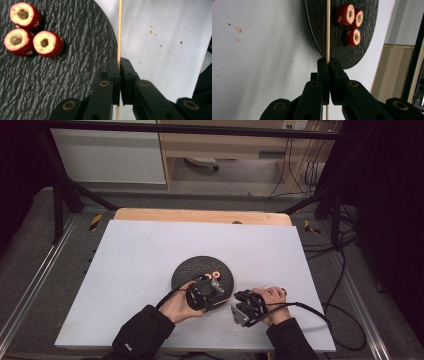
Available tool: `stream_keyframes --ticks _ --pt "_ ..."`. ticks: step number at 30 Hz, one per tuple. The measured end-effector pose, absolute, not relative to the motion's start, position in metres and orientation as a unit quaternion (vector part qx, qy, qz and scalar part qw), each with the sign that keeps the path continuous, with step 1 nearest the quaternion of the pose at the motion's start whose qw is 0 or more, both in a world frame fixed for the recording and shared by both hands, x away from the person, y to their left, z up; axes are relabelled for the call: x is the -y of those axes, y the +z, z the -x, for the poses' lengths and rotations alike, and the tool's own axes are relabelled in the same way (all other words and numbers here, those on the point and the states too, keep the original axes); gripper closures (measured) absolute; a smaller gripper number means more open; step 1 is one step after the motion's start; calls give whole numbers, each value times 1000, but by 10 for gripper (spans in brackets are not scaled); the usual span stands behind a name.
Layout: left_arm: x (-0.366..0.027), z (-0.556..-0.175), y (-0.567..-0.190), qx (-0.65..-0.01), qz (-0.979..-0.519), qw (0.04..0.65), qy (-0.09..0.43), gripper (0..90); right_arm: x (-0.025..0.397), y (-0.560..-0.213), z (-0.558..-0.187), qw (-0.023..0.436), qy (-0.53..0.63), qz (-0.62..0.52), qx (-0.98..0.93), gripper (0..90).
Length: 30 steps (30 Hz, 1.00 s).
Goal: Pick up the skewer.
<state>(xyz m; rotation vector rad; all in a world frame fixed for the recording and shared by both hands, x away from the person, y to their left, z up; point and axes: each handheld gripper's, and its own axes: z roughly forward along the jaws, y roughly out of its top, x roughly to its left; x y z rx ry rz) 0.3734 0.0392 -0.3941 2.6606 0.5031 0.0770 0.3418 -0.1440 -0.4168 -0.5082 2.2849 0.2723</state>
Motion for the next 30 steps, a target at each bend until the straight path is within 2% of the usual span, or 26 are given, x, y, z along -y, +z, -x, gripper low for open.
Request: stream_keyframes --ticks 7,10,12,13,14,15,21,26,27,30 --pt "-38 -372 -399 -187 -957 218 29 879 145 -417 -341 383 105 197 -896 882" --pt "-41 -371 -400 -188 -957 220 35 881 145 -416 -343 379 120 182 -899 848" --pt "-45 -371 -400 -193 -955 223 40 881 149 -412 -345 376 144 142 -905 748" --pt "-48 -371 -400 -195 -953 226 43 881 149 -412 -345 376 144 142 -905 748" --pt "-51 -371 -400 -197 -952 230 45 881 154 -407 -347 376 169 103 -905 675" --pt "-54 -371 -399 -200 -951 233 47 881 154 -407 -347 376 169 103 -905 675" --pt "-79 -370 -395 -223 -938 257 67 882 180 -396 -353 365 256 -36 -894 474" --pt "-99 -368 -393 -247 -922 287 84 881 201 -400 -360 326 311 -186 -873 316" --pt "-103 -367 -393 -254 -917 295 87 881 201 -400 -360 326 311 -186 -873 316" --pt "-117 -365 -394 -269 -906 312 96 881 208 -407 -365 295 330 -250 -861 232"
